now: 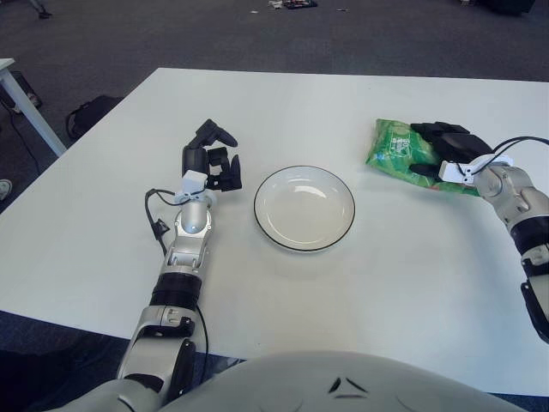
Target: Put the snack into the plate.
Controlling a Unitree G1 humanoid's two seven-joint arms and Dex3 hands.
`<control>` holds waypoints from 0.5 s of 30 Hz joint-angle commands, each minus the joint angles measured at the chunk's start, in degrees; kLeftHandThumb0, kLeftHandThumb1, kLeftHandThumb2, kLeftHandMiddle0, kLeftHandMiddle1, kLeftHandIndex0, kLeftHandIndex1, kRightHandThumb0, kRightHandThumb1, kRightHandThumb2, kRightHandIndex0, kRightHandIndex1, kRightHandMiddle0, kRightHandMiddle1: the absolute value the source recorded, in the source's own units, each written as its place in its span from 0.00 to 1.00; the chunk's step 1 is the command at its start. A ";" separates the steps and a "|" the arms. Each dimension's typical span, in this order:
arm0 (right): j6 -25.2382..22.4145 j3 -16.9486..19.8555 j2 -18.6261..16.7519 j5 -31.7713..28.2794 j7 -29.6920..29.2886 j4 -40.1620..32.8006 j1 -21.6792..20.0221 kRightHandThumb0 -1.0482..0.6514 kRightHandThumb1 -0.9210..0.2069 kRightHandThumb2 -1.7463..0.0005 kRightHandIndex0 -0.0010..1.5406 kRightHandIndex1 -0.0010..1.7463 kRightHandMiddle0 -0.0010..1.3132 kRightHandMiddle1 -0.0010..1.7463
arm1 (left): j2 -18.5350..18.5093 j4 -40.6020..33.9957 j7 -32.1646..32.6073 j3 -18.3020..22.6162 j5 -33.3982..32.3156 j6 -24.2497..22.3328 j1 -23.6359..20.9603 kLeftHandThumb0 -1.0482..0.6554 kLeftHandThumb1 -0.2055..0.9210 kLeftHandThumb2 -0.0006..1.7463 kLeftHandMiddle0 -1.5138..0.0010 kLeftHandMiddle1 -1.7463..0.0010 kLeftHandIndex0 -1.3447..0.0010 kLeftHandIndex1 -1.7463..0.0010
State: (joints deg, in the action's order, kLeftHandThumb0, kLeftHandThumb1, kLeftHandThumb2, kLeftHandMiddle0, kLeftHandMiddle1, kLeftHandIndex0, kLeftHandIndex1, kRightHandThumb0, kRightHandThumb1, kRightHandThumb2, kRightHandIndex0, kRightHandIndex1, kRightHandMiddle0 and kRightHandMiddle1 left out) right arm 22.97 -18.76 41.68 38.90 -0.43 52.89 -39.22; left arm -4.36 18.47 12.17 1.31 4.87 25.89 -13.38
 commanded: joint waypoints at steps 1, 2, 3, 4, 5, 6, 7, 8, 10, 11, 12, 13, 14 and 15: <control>-0.18 -3.93 -2.63 2.68 0.71 7.28 0.17 0.00 0.00 0.61 0.00 0.00 0.00 0.15 | 3.07 6.20 0.62 -0.35 0.03 -0.02 10.46 0.31 0.38 0.82 0.09 0.00 0.48 0.00; -0.47 -4.36 -2.92 2.77 0.55 8.26 -0.18 0.00 0.00 0.61 0.00 0.00 0.00 0.14 | 3.02 6.22 0.49 -0.32 -0.06 -0.08 10.46 0.31 0.38 0.82 0.09 0.00 0.48 0.00; -0.62 -4.74 -3.13 2.80 0.36 9.04 -0.48 0.00 0.00 0.61 0.00 0.00 0.00 0.14 | 2.98 6.24 0.41 -0.30 -0.13 -0.11 10.47 0.31 0.38 0.82 0.09 0.00 0.48 0.00; -1.00 -5.11 -3.46 2.83 0.15 10.08 -0.83 0.00 0.00 0.61 0.00 0.00 0.00 0.13 | 2.91 6.29 0.23 -0.28 -0.24 -0.12 10.50 0.31 0.38 0.82 0.09 0.00 0.48 0.00; -1.18 -5.41 -3.66 2.80 -0.07 10.85 -1.12 0.00 0.00 0.61 0.00 0.00 0.00 0.11 | 2.87 6.32 0.12 -0.27 -0.30 -0.12 10.52 0.31 0.38 0.82 0.09 0.00 0.48 0.00; -1.23 -5.67 -3.78 2.73 -0.25 11.42 -1.35 0.00 0.00 0.61 0.00 0.00 0.00 0.11 | 2.84 6.34 0.07 -0.26 -0.34 -0.11 10.53 0.31 0.38 0.82 0.09 0.00 0.48 0.00; -1.44 -5.89 -3.94 2.62 -0.30 11.99 -1.58 0.00 0.00 0.61 0.00 0.00 0.00 0.10 | 2.82 6.34 0.07 -0.24 -0.35 -0.13 10.55 0.31 0.38 0.82 0.09 0.00 0.48 0.00; -1.51 -6.10 -4.02 2.50 -0.36 12.35 -1.74 0.00 0.00 0.60 0.00 0.00 0.00 0.09 | 2.80 6.28 0.06 -0.22 -0.38 -0.13 10.61 0.31 0.38 0.82 0.09 0.00 0.48 0.00; -1.74 -6.42 -4.20 2.22 -0.35 12.95 -2.00 0.00 0.00 0.60 0.00 0.00 0.00 0.07 | 2.74 6.16 0.12 -0.18 -0.33 -0.16 10.72 0.31 0.38 0.82 0.09 0.00 0.48 0.00; -1.97 -6.52 -4.30 2.11 -0.38 13.14 -2.06 0.00 0.00 0.60 0.00 0.00 0.00 0.06 | 2.67 5.99 0.26 -0.14 -0.20 -0.14 10.83 0.31 0.38 0.82 0.09 0.00 0.48 0.00; -2.12 -6.63 -4.37 2.02 -0.43 13.33 -2.13 0.00 0.00 0.60 0.00 0.00 0.00 0.06 | 2.63 5.87 0.37 -0.12 -0.10 -0.13 10.90 0.31 0.37 0.82 0.09 0.00 0.48 0.00; -2.39 -6.68 -4.43 1.90 -0.54 13.42 -2.11 0.00 0.00 0.60 0.00 0.00 0.00 0.05 | 2.57 5.68 0.62 -0.12 0.15 -0.18 10.98 0.31 0.37 0.83 0.09 0.00 0.48 0.00; -2.64 -6.70 -4.48 1.78 -0.72 13.47 -2.06 0.00 0.00 0.60 0.00 0.00 0.00 0.05 | 2.52 5.52 0.85 -0.14 0.42 -0.26 11.04 0.31 0.37 0.83 0.10 0.00 0.48 0.00; -2.77 -6.74 -4.51 1.69 -0.86 13.52 -2.05 0.00 0.00 0.60 0.00 0.00 0.00 0.06 | 2.50 5.43 0.99 -0.16 0.58 -0.32 11.06 0.31 0.37 0.83 0.10 0.00 0.48 0.00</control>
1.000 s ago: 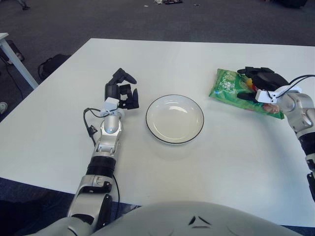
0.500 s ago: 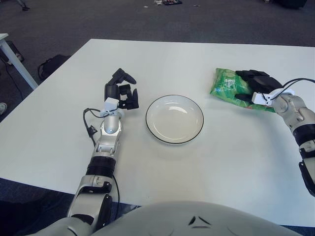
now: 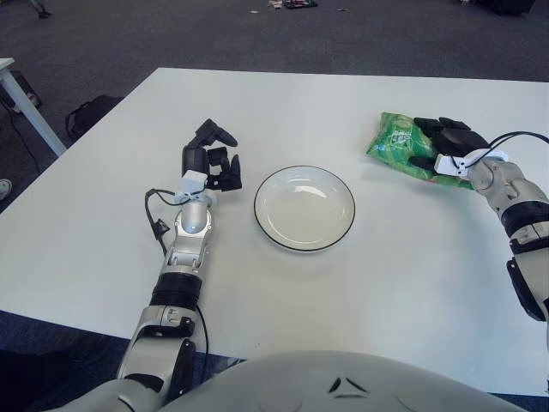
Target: Put the snack into the plate.
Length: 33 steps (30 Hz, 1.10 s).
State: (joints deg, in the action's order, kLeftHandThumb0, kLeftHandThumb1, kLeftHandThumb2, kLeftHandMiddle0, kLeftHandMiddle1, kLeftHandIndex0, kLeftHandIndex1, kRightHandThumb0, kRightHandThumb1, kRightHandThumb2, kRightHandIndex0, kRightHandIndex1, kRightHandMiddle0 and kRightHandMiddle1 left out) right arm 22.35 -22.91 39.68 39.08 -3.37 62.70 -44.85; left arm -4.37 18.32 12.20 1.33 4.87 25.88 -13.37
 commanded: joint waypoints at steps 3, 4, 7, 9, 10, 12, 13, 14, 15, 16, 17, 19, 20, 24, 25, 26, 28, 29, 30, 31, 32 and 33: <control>-2.22 -2.54 -2.55 1.38 0.07 3.55 3.93 0.00 0.00 0.61 0.00 0.00 0.00 0.10 | 2.49 5.33 1.39 -0.23 1.05 -0.66 11.10 0.31 0.37 0.83 0.10 0.00 0.48 0.00; -2.18 -2.53 -2.56 1.38 -0.68 3.50 4.04 0.01 0.00 0.62 0.02 0.02 0.00 0.17 | 2.50 5.29 1.50 -0.24 1.16 -0.76 11.10 0.31 0.37 0.83 0.10 0.00 0.48 0.00; -2.07 -2.55 -2.64 1.56 -4.18 3.33 4.44 0.04 0.01 0.67 0.02 0.20 0.00 0.39 | 2.59 5.26 1.81 -0.28 1.41 -0.96 11.06 0.31 0.37 0.83 0.10 0.00 0.48 0.00; -2.08 -2.94 -2.65 2.44 -9.21 2.95 4.98 0.07 0.03 0.68 0.01 0.40 0.00 0.57 | 2.58 5.26 2.05 -0.35 1.61 -1.03 11.04 0.31 0.37 0.83 0.10 0.00 0.48 0.00; -2.14 -3.22 -2.68 2.88 -11.23 2.82 5.12 0.18 0.12 0.60 0.01 0.62 0.11 0.72 | 2.51 5.32 2.10 -0.36 1.63 -1.04 10.97 0.30 0.36 0.83 0.10 0.00 0.47 0.00; -2.50 -3.59 -2.88 3.52 -16.11 2.20 5.77 0.33 0.23 0.50 0.04 0.80 0.22 0.85 | 2.41 5.38 2.23 -0.45 1.78 -1.00 10.89 0.30 0.36 0.84 0.10 0.00 0.47 0.00; -2.72 -3.40 -3.03 3.44 -18.33 1.07 6.61 0.43 0.30 0.44 0.10 0.87 0.29 0.89 | 2.37 5.37 2.19 -0.52 1.81 -1.01 10.88 0.30 0.36 0.84 0.10 0.00 0.47 0.00; -2.86 -3.30 -3.12 3.35 -19.89 0.31 7.20 0.47 0.36 0.39 0.15 0.89 0.32 0.91 | 2.36 5.35 2.15 -0.57 1.84 -1.03 10.88 0.30 0.36 0.84 0.10 0.00 0.47 0.00; -3.09 -2.99 -3.21 3.15 -21.46 -1.37 8.30 0.52 0.47 0.31 0.22 0.92 0.38 0.95 | 2.34 5.30 2.01 -0.63 1.81 -1.11 10.89 0.30 0.35 0.84 0.10 0.00 0.47 0.00; -3.27 -2.85 -3.26 3.00 -22.58 -2.48 9.02 0.56 0.56 0.24 0.30 0.92 0.44 0.97 | 2.33 5.31 1.91 -0.66 1.80 -1.17 10.86 0.30 0.35 0.84 0.10 0.00 0.47 0.00; -2.94 -2.45 -3.53 2.44 -23.95 -2.32 8.99 0.57 0.60 0.22 0.33 0.92 0.46 0.97 | 2.32 5.30 1.56 -0.66 1.54 -1.19 10.86 0.30 0.35 0.84 0.10 0.00 0.47 0.00; -1.95 -1.58 -3.96 1.20 -25.86 -1.85 8.88 0.60 0.72 0.14 0.43 0.90 0.53 0.99 | 2.35 5.30 1.02 -0.60 1.03 -1.07 10.87 0.30 0.35 0.84 0.09 0.00 0.47 0.00; -1.44 -1.20 -4.13 0.65 -26.51 -1.70 8.89 0.60 0.75 0.13 0.47 0.88 0.55 0.99 | 2.38 5.38 0.85 -0.57 0.82 -0.96 10.84 0.30 0.35 0.84 0.09 0.00 0.47 0.00; 0.72 -0.07 -4.35 -1.13 -27.02 -2.24 9.12 0.62 0.85 0.08 0.58 0.81 0.59 1.00 | 2.46 5.62 0.76 -0.48 0.57 -0.39 10.78 0.30 0.35 0.85 0.09 0.00 0.46 0.00; 1.46 0.42 -4.39 -1.85 -26.53 -2.36 9.16 0.62 0.86 0.08 0.59 0.80 0.59 1.00 | 2.47 5.68 0.80 -0.49 0.58 -0.34 10.75 0.30 0.35 0.85 0.09 0.00 0.46 0.00; 1.98 0.78 -4.43 -2.33 -26.19 -2.41 9.19 0.62 0.86 0.08 0.60 0.80 0.59 1.00 | 2.48 5.72 0.83 -0.51 0.59 -0.31 10.73 0.30 0.34 0.85 0.09 0.00 0.46 0.00; 2.94 1.71 -4.19 -3.75 -24.74 -3.89 9.51 0.62 0.87 0.07 0.61 0.82 0.57 1.00 | 2.50 5.68 1.17 -0.53 0.82 -0.42 10.73 0.30 0.34 0.85 0.09 0.00 0.46 0.00; 3.28 2.05 -4.04 -4.26 -24.19 -4.62 9.66 0.62 0.87 0.06 0.61 0.82 0.57 1.00 | 2.54 5.68 1.40 -0.53 0.97 -0.55 10.71 0.30 0.34 0.85 0.09 0.00 0.46 0.00; 3.50 2.30 -3.95 -4.58 -23.83 -5.10 9.78 0.62 0.87 0.06 0.61 0.83 0.56 1.00 | 2.58 5.68 1.56 -0.53 1.08 -0.64 10.69 0.30 0.34 0.85 0.09 0.00 0.46 0.00; 3.70 2.75 -3.94 -5.13 -23.40 -6.07 10.10 0.62 0.87 0.06 0.61 0.85 0.55 1.00 | 2.60 5.60 1.56 -0.53 1.06 -0.99 10.68 0.30 0.34 0.85 0.09 0.00 0.46 0.00; 3.81 3.09 -3.94 -5.54 -23.07 -6.82 10.36 0.62 0.87 0.05 0.61 0.86 0.54 1.00 | 2.61 5.54 1.54 -0.53 1.03 -1.24 10.67 0.30 0.34 0.85 0.09 0.00 0.46 0.00; 3.92 3.53 -3.98 -6.14 -22.62 -7.87 10.75 0.62 0.87 0.05 0.61 0.86 0.54 1.00 | 2.63 5.48 1.41 -0.52 0.90 -1.45 10.67 0.30 0.34 0.85 0.09 0.00 0.46 0.00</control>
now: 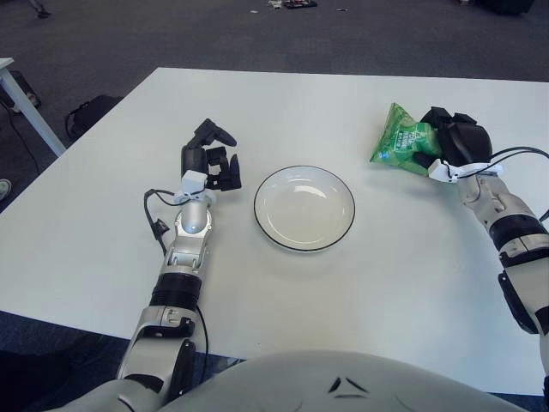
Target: Put the snack into the plate.
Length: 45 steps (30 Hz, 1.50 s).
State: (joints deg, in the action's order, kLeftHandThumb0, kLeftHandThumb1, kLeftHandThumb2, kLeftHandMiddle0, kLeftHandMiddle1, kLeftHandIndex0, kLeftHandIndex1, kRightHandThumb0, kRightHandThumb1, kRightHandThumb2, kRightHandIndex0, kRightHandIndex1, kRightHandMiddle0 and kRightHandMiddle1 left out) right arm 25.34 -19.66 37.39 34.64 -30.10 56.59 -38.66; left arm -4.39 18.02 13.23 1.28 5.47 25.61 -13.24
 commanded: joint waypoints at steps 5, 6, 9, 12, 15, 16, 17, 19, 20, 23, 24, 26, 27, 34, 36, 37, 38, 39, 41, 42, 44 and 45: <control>0.39 1.92 -1.64 -3.24 6.06 -6.20 6.11 0.62 0.86 0.05 0.61 0.88 0.51 1.00 | 2.82 5.83 -0.15 -0.48 -0.27 -1.12 10.54 0.30 0.35 0.85 0.10 0.00 0.46 0.00; -0.04 2.23 -1.54 -3.51 6.66 -7.52 6.46 0.62 0.86 0.05 0.61 0.88 0.51 1.00 | 2.84 5.84 -0.14 -0.48 -0.31 -1.08 10.53 0.30 0.35 0.84 0.10 0.00 0.46 0.00; -1.31 3.26 -1.36 -4.06 8.23 -11.15 7.35 0.62 0.86 0.05 0.61 0.89 0.50 1.00 | 2.91 5.88 -0.10 -0.52 -0.33 -1.07 10.50 0.30 0.35 0.84 0.09 0.00 0.47 0.00; -4.14 5.11 -1.21 -5.41 11.34 -19.41 8.98 0.62 0.85 0.05 0.60 0.90 0.50 1.00 | 3.00 5.82 -0.16 -0.48 -0.58 -0.98 10.54 0.30 0.36 0.84 0.09 0.00 0.47 0.00; -7.68 6.97 -1.46 -6.78 14.52 -28.45 11.21 0.62 0.84 0.05 0.60 0.92 0.49 1.00 | 3.01 5.81 -0.23 -0.50 -0.67 -0.78 10.57 0.30 0.36 0.84 0.09 0.00 0.47 0.00; -8.43 7.33 -1.54 -6.87 15.12 -29.82 11.65 0.62 0.84 0.05 0.60 0.92 0.49 1.00 | 3.01 5.81 -0.24 -0.50 -0.68 -0.77 10.57 0.30 0.36 0.84 0.09 0.00 0.47 0.00; -9.02 7.62 -1.63 -6.81 15.57 -30.63 12.00 0.62 0.84 0.05 0.60 0.92 0.49 1.00 | 3.01 5.81 -0.24 -0.50 -0.68 -0.77 10.57 0.30 0.36 0.84 0.09 0.00 0.47 0.00; -11.07 8.68 -2.40 -7.53 17.41 -35.28 12.62 0.62 0.84 0.04 0.59 0.93 0.49 1.00 | 2.92 5.93 -0.40 -0.46 -0.79 -0.71 10.46 0.30 0.36 0.84 0.09 0.00 0.47 0.00; -11.88 9.05 -2.81 -7.68 18.26 -37.58 12.67 0.62 0.84 0.04 0.59 0.93 0.49 1.00 | 2.88 6.04 -0.54 -0.47 -0.87 -0.63 10.39 0.30 0.36 0.84 0.09 0.00 0.47 0.00; -12.96 9.42 -3.40 -7.45 19.96 -41.70 12.46 0.62 0.84 0.04 0.59 0.94 0.49 1.00 | 2.79 6.47 -0.96 -0.47 -1.12 -0.44 10.21 0.30 0.36 0.84 0.09 0.00 0.47 0.00; -13.17 9.43 -3.61 -7.24 20.38 -42.54 12.35 0.62 0.84 0.04 0.59 0.95 0.49 1.00 | 2.72 6.72 -1.14 -0.40 -1.26 -0.34 10.11 0.30 0.36 0.84 0.09 0.00 0.47 0.00; -13.47 9.40 -4.15 -7.15 21.59 -44.47 12.02 0.62 0.84 0.03 0.59 0.95 0.48 1.00 | 2.59 7.05 -1.38 -0.32 -1.35 -0.30 9.96 0.30 0.36 0.84 0.09 0.00 0.47 0.00; -13.87 9.39 -4.57 -7.31 22.48 -45.90 11.80 0.62 0.84 0.03 0.59 0.96 0.48 1.00 | 2.55 7.17 -1.45 -0.31 -1.35 -0.24 9.92 0.30 0.36 0.84 0.09 0.00 0.47 0.00; -16.67 9.55 -7.30 -8.65 27.80 -52.41 10.33 0.62 0.84 0.03 0.58 0.97 0.48 1.00 | 2.65 7.92 -1.56 0.04 -1.47 0.36 9.60 0.31 0.39 0.82 0.10 0.00 0.49 0.00; -17.32 9.49 -8.17 -9.09 29.28 -54.09 9.79 0.62 0.84 0.02 0.58 0.98 0.48 1.00 | 2.71 7.96 -1.46 0.12 -1.45 0.23 9.57 0.31 0.39 0.81 0.10 0.00 0.49 0.00; -17.53 9.58 -8.44 -9.09 29.72 -54.54 9.72 0.62 0.84 0.02 0.58 0.98 0.48 1.00 | 2.72 7.97 -1.45 0.14 -1.44 0.19 9.57 0.31 0.39 0.81 0.10 0.00 0.49 0.00; -17.90 9.48 -9.06 -9.16 30.28 -55.38 9.43 0.62 0.84 0.02 0.58 0.98 0.48 1.00 | 2.70 8.08 -1.46 0.20 -1.46 0.15 9.50 0.31 0.39 0.81 0.10 0.00 0.49 0.00; -18.35 9.17 -10.21 -9.46 30.86 -56.73 9.01 0.62 0.84 0.02 0.58 0.98 0.48 1.00 | 2.68 8.16 -1.46 0.26 -1.48 0.12 9.45 0.31 0.39 0.81 0.10 0.00 0.49 0.00; -18.65 8.76 -11.93 -10.16 31.91 -58.47 8.32 0.62 0.84 0.02 0.58 0.98 0.48 1.00 | 2.65 8.22 -1.51 0.32 -1.50 0.04 9.40 0.31 0.39 0.81 0.10 0.00 0.49 0.00; -18.59 8.69 -12.43 -10.47 32.33 -58.86 8.12 0.62 0.84 0.02 0.58 0.98 0.48 1.00 | 2.65 8.22 -1.54 0.32 -1.49 0.00 9.40 0.31 0.39 0.82 0.10 0.00 0.49 0.00; -17.57 8.28 -13.20 -10.87 33.13 -58.74 7.34 0.62 0.84 0.02 0.58 0.98 0.48 1.00 | 2.65 8.32 -1.64 0.29 -1.44 0.06 9.34 0.31 0.38 0.82 0.10 0.00 0.49 0.00; -17.14 8.07 -13.61 -10.96 33.55 -58.62 6.94 0.62 0.84 0.02 0.58 0.98 0.48 1.00 | 2.67 8.43 -1.66 0.29 -1.40 0.14 9.28 0.31 0.38 0.82 0.10 0.00 0.48 0.00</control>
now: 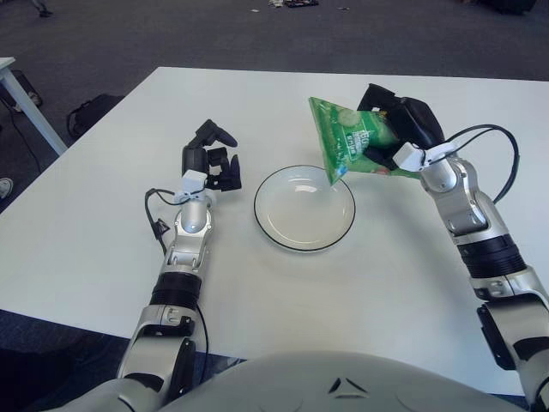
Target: Put the snack into the plate.
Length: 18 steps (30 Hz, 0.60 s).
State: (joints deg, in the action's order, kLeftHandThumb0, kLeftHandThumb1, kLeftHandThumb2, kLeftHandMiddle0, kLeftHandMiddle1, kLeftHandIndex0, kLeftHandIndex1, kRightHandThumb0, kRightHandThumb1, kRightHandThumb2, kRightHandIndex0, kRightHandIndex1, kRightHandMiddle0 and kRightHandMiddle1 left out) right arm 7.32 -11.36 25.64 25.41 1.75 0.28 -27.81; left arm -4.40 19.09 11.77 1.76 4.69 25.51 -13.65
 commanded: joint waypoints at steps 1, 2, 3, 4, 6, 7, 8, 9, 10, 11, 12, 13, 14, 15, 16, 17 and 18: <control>1.14 -0.30 -2.20 -1.74 2.05 -2.23 -4.15 0.62 0.84 0.02 0.58 0.98 0.48 1.00 | 2.70 7.44 -0.22 -0.19 -0.60 0.31 9.65 0.31 0.38 0.82 0.10 0.00 0.48 0.00; 1.36 -0.68 -2.82 -1.90 2.72 -2.19 -4.74 0.62 0.84 0.02 0.58 0.98 0.48 1.00 | 2.71 7.53 -0.29 -0.19 -0.61 0.40 9.60 0.31 0.38 0.82 0.10 0.00 0.48 0.00; 1.52 -0.91 -3.30 -1.99 3.23 -2.16 -5.14 0.62 0.84 0.02 0.58 0.98 0.48 1.00 | 2.70 7.60 -0.34 -0.18 -0.63 0.47 9.56 0.31 0.38 0.82 0.10 0.00 0.48 0.00; 1.69 -1.15 -3.76 -2.09 3.77 -2.16 -5.53 0.62 0.84 0.02 0.57 0.99 0.48 1.00 | 2.76 7.69 -0.36 -0.21 -0.62 0.56 9.54 0.31 0.38 0.82 0.10 0.00 0.48 0.00; 1.76 -2.07 -4.86 -1.69 4.81 -2.14 -6.83 0.62 0.85 0.02 0.58 0.99 0.49 1.00 | 2.94 7.93 -0.32 -0.25 -0.65 0.71 9.41 0.31 0.38 0.82 0.10 0.00 0.48 0.00; 1.74 -2.62 -5.41 -1.36 5.31 -2.15 -7.59 0.62 0.85 0.02 0.58 0.98 0.49 1.00 | 3.06 8.06 -0.28 -0.28 -0.66 0.77 9.33 0.31 0.38 0.82 0.10 0.00 0.48 0.00; 1.45 -3.11 -5.84 -1.11 5.98 -2.75 -8.00 0.62 0.85 0.02 0.58 0.98 0.49 1.00 | 3.14 8.18 -0.23 -0.28 -0.68 0.82 9.25 0.31 0.38 0.82 0.10 0.00 0.48 0.00; 1.25 -3.36 -6.11 -0.96 6.46 -3.21 -8.19 0.62 0.85 0.02 0.58 0.98 0.49 1.00 | 3.19 8.26 -0.21 -0.28 -0.68 0.87 9.20 0.31 0.38 0.82 0.10 0.00 0.48 0.00; 0.96 -3.50 -6.38 -1.20 7.15 -3.61 -8.13 0.62 0.85 0.02 0.58 0.98 0.49 1.00 | 3.31 8.35 0.07 -0.30 -0.54 1.01 9.16 0.31 0.38 0.82 0.10 0.00 0.48 0.00; 0.79 -3.53 -6.56 -1.40 7.68 -3.86 -8.08 0.62 0.85 0.02 0.58 0.97 0.49 1.00 | 3.43 8.41 0.30 -0.34 -0.40 1.11 9.13 0.31 0.38 0.82 0.10 0.00 0.49 0.00; 0.70 -3.48 -6.72 -1.50 8.04 -3.95 -8.05 0.62 0.85 0.03 0.58 0.97 0.49 1.00 | 3.51 8.46 0.47 -0.37 -0.30 1.20 9.11 0.31 0.38 0.82 0.10 0.00 0.49 0.00; 0.42 -3.56 -6.95 -1.71 8.69 -4.14 -8.05 0.62 0.85 0.03 0.59 0.96 0.49 1.00 | 3.57 8.53 0.79 -0.38 -0.09 1.27 9.07 0.31 0.38 0.82 0.10 0.00 0.49 0.00; 0.27 -3.78 -7.31 -1.75 9.17 -4.26 -8.04 0.61 0.85 0.03 0.59 0.96 0.49 1.00 | 3.60 8.50 1.04 -0.38 0.09 1.09 9.02 0.31 0.38 0.82 0.10 0.00 0.49 0.00; 0.15 -3.91 -7.61 -1.73 9.56 -4.35 -8.02 0.61 0.85 0.03 0.59 0.95 0.49 1.00 | 3.61 8.48 1.21 -0.39 0.21 0.95 8.98 0.31 0.38 0.82 0.10 0.00 0.49 0.00; 0.10 -4.31 -8.11 -1.72 9.96 -4.42 -7.90 0.61 0.85 0.03 0.59 0.95 0.49 1.00 | 3.62 8.41 1.31 -0.36 0.24 0.75 8.97 0.31 0.38 0.82 0.10 0.00 0.49 0.00; 0.15 -4.47 -8.41 -1.72 10.25 -4.49 -7.73 0.61 0.85 0.03 0.60 0.95 0.49 1.00 | 3.69 8.38 1.42 -0.41 0.28 0.64 8.97 0.31 0.38 0.82 0.10 0.00 0.49 0.00; 0.19 -4.83 -8.69 -1.57 10.71 -4.35 -7.84 0.61 0.85 0.03 0.60 0.94 0.49 1.00 | 3.69 8.35 1.44 -0.43 0.27 0.58 9.00 0.31 0.38 0.82 0.10 0.00 0.49 0.00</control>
State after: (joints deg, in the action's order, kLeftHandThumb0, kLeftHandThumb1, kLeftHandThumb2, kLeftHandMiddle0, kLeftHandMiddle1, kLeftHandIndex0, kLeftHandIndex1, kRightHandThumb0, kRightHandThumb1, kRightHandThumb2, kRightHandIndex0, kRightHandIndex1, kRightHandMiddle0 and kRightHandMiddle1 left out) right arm 8.00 -15.45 17.95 24.81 10.76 -3.17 -34.27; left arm -4.23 20.56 12.25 1.78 4.83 25.90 -14.56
